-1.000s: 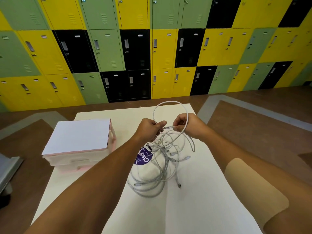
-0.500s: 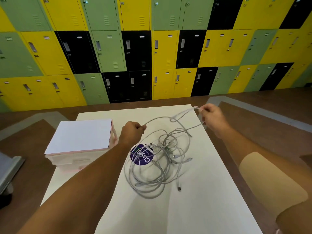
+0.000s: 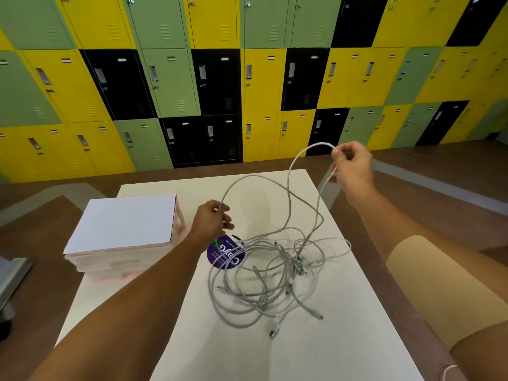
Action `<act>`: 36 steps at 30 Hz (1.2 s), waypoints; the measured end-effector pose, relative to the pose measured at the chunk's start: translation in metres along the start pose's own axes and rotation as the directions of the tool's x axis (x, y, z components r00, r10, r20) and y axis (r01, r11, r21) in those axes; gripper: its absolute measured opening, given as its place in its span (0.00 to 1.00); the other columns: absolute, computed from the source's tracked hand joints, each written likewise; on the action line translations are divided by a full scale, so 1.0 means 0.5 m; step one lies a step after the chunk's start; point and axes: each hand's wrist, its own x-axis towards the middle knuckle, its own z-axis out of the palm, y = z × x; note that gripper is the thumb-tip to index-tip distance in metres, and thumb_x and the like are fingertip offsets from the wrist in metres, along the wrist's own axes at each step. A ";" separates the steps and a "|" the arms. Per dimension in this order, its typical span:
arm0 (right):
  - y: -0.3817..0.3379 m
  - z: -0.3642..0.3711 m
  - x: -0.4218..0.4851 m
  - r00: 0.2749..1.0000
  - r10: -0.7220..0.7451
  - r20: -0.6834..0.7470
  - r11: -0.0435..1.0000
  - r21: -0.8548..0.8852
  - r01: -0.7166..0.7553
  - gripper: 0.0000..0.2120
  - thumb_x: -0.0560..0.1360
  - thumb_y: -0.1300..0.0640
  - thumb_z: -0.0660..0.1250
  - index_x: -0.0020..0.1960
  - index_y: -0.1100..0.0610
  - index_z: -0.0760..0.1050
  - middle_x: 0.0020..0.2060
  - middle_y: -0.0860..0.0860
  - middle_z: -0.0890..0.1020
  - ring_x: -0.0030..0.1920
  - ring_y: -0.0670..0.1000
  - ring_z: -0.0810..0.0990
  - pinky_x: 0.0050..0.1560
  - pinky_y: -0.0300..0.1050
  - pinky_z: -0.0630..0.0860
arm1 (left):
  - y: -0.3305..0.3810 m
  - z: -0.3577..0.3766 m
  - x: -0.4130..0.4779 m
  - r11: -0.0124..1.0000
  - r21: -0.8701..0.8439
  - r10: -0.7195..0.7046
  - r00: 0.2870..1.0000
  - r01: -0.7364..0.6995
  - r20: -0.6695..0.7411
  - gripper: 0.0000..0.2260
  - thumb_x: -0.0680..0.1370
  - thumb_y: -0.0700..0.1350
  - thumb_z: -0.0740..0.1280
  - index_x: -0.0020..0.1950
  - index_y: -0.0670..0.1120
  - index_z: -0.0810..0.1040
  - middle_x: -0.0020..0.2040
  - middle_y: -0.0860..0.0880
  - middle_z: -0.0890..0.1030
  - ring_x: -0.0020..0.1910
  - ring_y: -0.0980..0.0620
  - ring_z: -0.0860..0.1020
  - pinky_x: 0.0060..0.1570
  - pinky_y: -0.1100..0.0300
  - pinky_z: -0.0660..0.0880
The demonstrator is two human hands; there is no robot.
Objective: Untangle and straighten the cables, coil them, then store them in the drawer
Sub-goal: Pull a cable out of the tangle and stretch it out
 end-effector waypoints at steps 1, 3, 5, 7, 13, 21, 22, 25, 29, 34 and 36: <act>0.003 0.009 -0.006 0.999 -0.022 0.023 1.000 -0.022 0.023 0.07 0.80 0.57 0.65 0.44 0.50 0.74 0.36 0.51 0.79 0.35 0.53 0.81 0.39 0.58 0.83 | 0.012 0.006 -0.002 0.998 -0.054 0.034 0.999 -0.033 0.014 0.10 0.84 0.38 0.55 0.49 0.45 0.75 0.37 0.45 0.77 0.35 0.46 0.82 0.37 0.56 0.73; 0.008 0.025 -0.015 0.998 -0.053 0.043 0.997 -0.060 0.055 0.05 0.78 0.56 0.66 0.43 0.50 0.75 0.35 0.50 0.80 0.38 0.57 0.82 0.42 0.60 0.82 | 0.048 0.015 -0.009 0.979 -0.183 0.091 0.995 -0.085 0.029 0.10 0.84 0.40 0.55 0.50 0.45 0.75 0.37 0.46 0.77 0.36 0.47 0.82 0.41 0.53 0.75; 0.016 0.047 -0.017 0.996 -0.040 0.074 0.992 -0.115 0.048 0.02 0.77 0.55 0.66 0.46 0.52 0.76 0.35 0.50 0.83 0.41 0.56 0.83 0.47 0.59 0.81 | 0.091 0.020 -0.015 0.945 -0.294 0.162 0.986 -0.147 0.027 0.10 0.85 0.40 0.55 0.51 0.46 0.75 0.36 0.47 0.77 0.35 0.49 0.80 0.43 0.52 0.76; 0.027 0.074 -0.018 0.988 0.003 0.156 0.992 -0.123 0.016 0.04 0.78 0.58 0.62 0.51 0.54 0.75 0.36 0.50 0.85 0.44 0.53 0.83 0.51 0.57 0.80 | 0.139 0.022 -0.020 0.904 -0.371 0.239 0.971 -0.215 0.018 0.10 0.85 0.40 0.55 0.52 0.46 0.75 0.36 0.49 0.76 0.34 0.51 0.78 0.42 0.53 0.77; 0.029 0.123 -0.055 0.790 0.132 0.599 0.990 -0.124 -0.071 0.33 0.76 0.70 0.63 0.76 0.48 0.59 0.63 0.49 0.78 0.51 0.54 0.77 0.36 0.42 0.70 | 0.267 0.013 -0.029 0.758 -0.525 0.452 0.892 -0.387 -0.004 0.09 0.85 0.39 0.55 0.52 0.45 0.75 0.35 0.49 0.77 0.34 0.51 0.78 0.39 0.56 0.77; 0.037 0.175 -0.075 0.868 0.027 0.496 0.986 -0.158 0.059 0.13 0.83 0.56 0.59 0.63 0.58 0.76 0.44 0.54 0.84 0.39 0.55 0.82 0.40 0.47 0.74 | 0.328 -0.023 -0.022 0.712 -0.354 0.661 0.748 -0.606 0.048 0.09 0.84 0.40 0.57 0.55 0.46 0.78 0.38 0.47 0.79 0.33 0.50 0.76 0.31 0.59 0.69; 0.023 0.177 -0.067 0.885 0.016 0.466 0.995 -0.098 0.034 0.11 0.83 0.57 0.59 0.61 0.58 0.76 0.41 0.56 0.83 0.35 0.55 0.81 0.37 0.47 0.75 | 0.311 -0.025 -0.017 0.728 -0.291 0.659 0.751 -0.620 0.047 0.09 0.84 0.39 0.58 0.55 0.46 0.78 0.37 0.47 0.78 0.31 0.51 0.74 0.29 0.60 0.68; -0.049 0.174 -0.037 0.931 0.003 0.366 0.995 0.092 -0.039 0.08 0.83 0.62 0.59 0.61 0.56 0.70 0.39 0.60 0.81 0.30 0.55 0.78 0.30 0.46 0.78 | 0.240 -0.024 -0.006 0.806 -0.171 0.578 0.815 -0.566 0.027 0.09 0.83 0.38 0.60 0.57 0.44 0.80 0.36 0.44 0.76 0.27 0.54 0.72 0.26 0.65 0.68; -0.146 0.163 -0.003 0.958 -0.088 0.273 0.981 0.191 0.036 0.13 0.81 0.68 0.57 0.61 0.54 0.67 0.43 0.59 0.84 0.33 0.55 0.81 0.33 0.48 0.81 | 0.120 -0.015 0.020 0.908 0.095 0.405 0.913 -0.409 0.054 0.11 0.83 0.39 0.62 0.62 0.44 0.80 0.36 0.47 0.78 0.26 0.56 0.72 0.29 0.64 0.70; -0.250 0.156 0.001 0.946 -0.233 0.226 0.929 0.339 0.148 0.13 0.79 0.69 0.62 0.57 0.53 0.74 0.44 0.56 0.80 0.37 0.50 0.78 0.38 0.47 0.81 | 0.038 0.004 0.037 0.943 0.173 0.274 0.959 -0.283 0.071 0.12 0.83 0.38 0.61 0.63 0.42 0.80 0.34 0.48 0.76 0.30 0.51 0.71 0.35 0.57 0.70; -0.258 0.161 -0.005 0.921 -0.234 0.310 0.942 0.308 0.136 0.17 0.78 0.70 0.62 0.59 0.52 0.75 0.45 0.55 0.78 0.40 0.50 0.78 0.39 0.46 0.81 | 0.033 0.008 0.040 0.948 0.133 0.289 0.957 -0.291 0.031 0.12 0.82 0.38 0.61 0.63 0.43 0.80 0.34 0.50 0.75 0.31 0.55 0.72 0.38 0.58 0.70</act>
